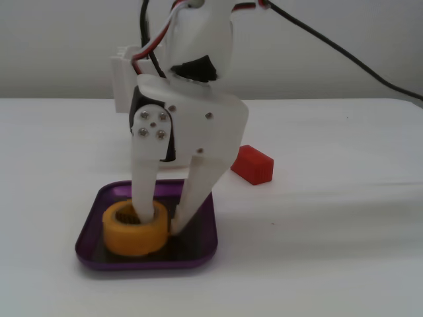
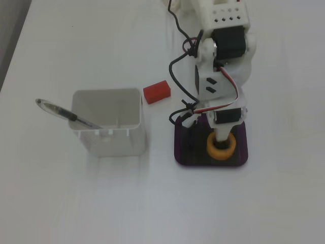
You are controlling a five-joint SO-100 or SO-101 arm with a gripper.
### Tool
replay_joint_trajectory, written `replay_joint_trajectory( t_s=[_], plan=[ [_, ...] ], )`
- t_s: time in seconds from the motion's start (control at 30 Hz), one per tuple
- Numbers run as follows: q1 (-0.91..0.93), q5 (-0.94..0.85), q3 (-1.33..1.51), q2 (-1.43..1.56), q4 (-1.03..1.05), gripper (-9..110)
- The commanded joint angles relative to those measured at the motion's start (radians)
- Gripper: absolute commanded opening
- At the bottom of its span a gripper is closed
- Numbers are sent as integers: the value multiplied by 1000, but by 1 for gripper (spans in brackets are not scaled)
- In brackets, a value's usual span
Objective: Grab up the yellow tape and put it in the box.
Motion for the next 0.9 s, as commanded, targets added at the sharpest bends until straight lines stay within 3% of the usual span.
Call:
replay_joint_trajectory(
  t_s=[0.0,0.53,0.87],
  plan=[
    [-2,8,-120,44,89,10],
    [0,34,-419,342,572,12],
    [21,69,176,796,514,12]
  ],
)
